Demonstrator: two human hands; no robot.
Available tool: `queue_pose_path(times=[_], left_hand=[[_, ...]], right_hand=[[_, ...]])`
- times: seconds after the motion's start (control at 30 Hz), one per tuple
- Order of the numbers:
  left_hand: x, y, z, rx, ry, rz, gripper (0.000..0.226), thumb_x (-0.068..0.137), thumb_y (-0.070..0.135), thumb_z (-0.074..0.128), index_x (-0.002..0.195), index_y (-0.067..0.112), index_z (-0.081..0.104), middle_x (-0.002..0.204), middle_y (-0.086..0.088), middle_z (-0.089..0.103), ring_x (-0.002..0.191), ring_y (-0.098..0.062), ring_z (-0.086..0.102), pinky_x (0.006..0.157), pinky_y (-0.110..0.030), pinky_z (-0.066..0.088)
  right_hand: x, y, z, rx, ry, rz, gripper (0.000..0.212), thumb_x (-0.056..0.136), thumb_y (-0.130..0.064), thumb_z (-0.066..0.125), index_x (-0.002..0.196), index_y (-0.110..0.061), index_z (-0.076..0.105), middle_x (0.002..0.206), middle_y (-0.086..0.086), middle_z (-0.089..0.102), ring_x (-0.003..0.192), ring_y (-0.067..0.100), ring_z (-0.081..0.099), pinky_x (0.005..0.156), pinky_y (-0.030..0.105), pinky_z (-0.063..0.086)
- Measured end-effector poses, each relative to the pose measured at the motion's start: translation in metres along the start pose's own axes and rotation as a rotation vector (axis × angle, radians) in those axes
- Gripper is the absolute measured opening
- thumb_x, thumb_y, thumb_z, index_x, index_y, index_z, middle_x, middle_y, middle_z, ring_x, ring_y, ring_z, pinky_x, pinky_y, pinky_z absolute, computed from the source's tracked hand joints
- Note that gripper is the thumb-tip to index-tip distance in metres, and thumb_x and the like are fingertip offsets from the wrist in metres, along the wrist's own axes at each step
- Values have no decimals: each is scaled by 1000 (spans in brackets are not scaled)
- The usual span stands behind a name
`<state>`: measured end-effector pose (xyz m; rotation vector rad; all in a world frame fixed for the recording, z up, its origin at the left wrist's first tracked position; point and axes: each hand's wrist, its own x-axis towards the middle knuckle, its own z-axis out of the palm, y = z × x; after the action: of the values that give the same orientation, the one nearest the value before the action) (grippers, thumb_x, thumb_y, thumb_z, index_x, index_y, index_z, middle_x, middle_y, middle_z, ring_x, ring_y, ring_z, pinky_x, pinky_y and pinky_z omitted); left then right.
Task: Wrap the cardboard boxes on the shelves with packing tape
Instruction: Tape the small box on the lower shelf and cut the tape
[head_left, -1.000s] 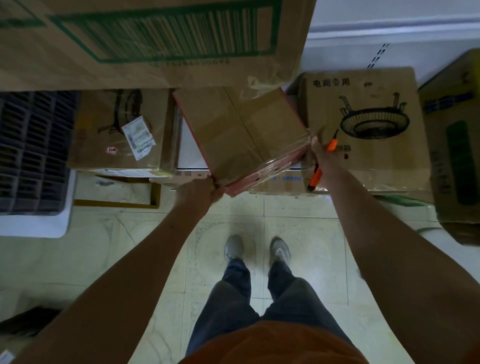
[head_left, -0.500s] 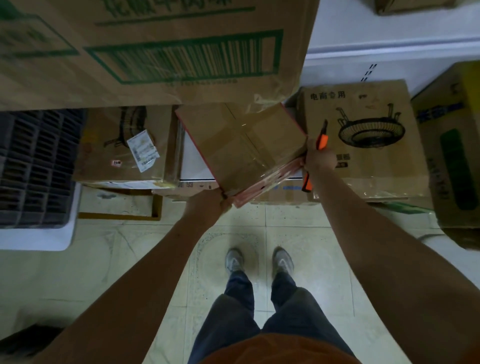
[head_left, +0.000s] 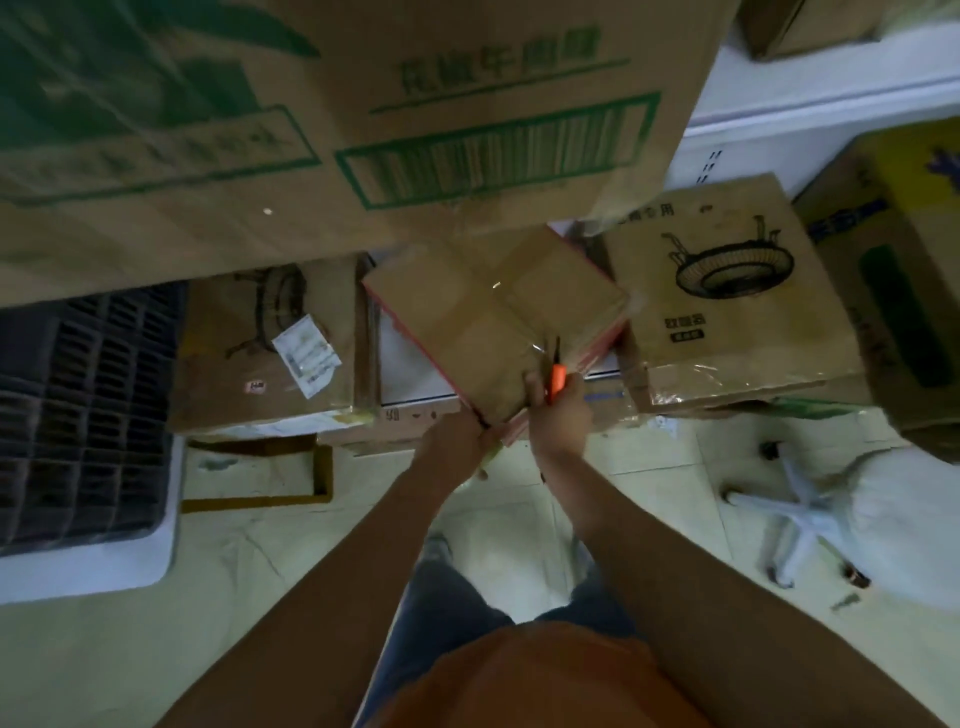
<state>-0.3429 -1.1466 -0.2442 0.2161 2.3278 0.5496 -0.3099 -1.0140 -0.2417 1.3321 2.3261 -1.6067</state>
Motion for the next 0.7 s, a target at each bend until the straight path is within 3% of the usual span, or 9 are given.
queue_pose_path(times=[0.07,0.13,0.23,0.27,0.33,0.4,0.47,0.57,0.7], left_hand=[[0,-11,2,-143,-66,50,46,95,55,55,92,11,69,81,-10,75,67,-21,74,72,-39,60],[-2,-19,1,-359,-209,76,31,97,34,60,107,5,64,96,-15,72,83,-29,72,75,-46,60],[-2,-18,-5,-732,-398,-25,6,101,14,52,106,11,54,92,-9,59,87,-26,66,58,-43,55],[1,-19,-8,-799,-439,-68,7,103,18,49,101,14,54,90,-8,58,85,-26,65,55,-40,53],[7,-28,-10,-854,-476,-179,35,105,41,38,105,11,55,85,-8,60,71,-27,64,55,-35,49],[10,-44,-11,-531,-297,-69,55,99,50,49,139,13,40,79,-4,66,56,-25,65,55,-32,52],[6,-60,-9,-266,-159,73,66,96,44,57,151,28,23,76,2,68,52,-22,67,59,-38,58],[10,-68,-10,-233,-154,232,40,97,45,54,133,33,43,83,3,71,53,-19,67,68,-47,60],[13,-82,-22,-29,-213,371,18,101,41,46,117,35,52,72,6,69,55,-7,67,63,-32,54]], right_hand=[[-13,1,11,35,47,-13,30,97,-31,61,108,-4,50,81,2,53,78,26,55,57,26,29],[-18,-2,18,43,109,24,34,96,-33,62,109,-3,51,83,4,55,84,31,58,65,31,34],[-19,-13,30,19,155,123,36,98,-36,57,114,-4,52,103,17,64,98,35,62,79,41,49],[-17,-15,32,0,172,145,36,99,-36,54,117,-4,51,107,18,64,101,36,61,82,42,49],[-14,-21,36,-8,198,175,34,101,-34,51,120,-5,50,113,19,62,106,37,60,81,39,45],[-11,-25,38,1,238,236,31,101,-30,50,122,-7,48,114,19,60,108,37,57,80,39,43],[-13,-27,42,2,265,273,27,102,-27,47,121,-8,46,106,15,56,104,36,57,80,43,46],[-15,-27,46,9,320,271,24,102,-26,46,120,-11,47,101,11,56,101,35,58,81,45,49],[-10,-18,46,-43,316,228,30,100,-33,50,123,-13,50,110,14,62,103,34,58,80,42,47]])
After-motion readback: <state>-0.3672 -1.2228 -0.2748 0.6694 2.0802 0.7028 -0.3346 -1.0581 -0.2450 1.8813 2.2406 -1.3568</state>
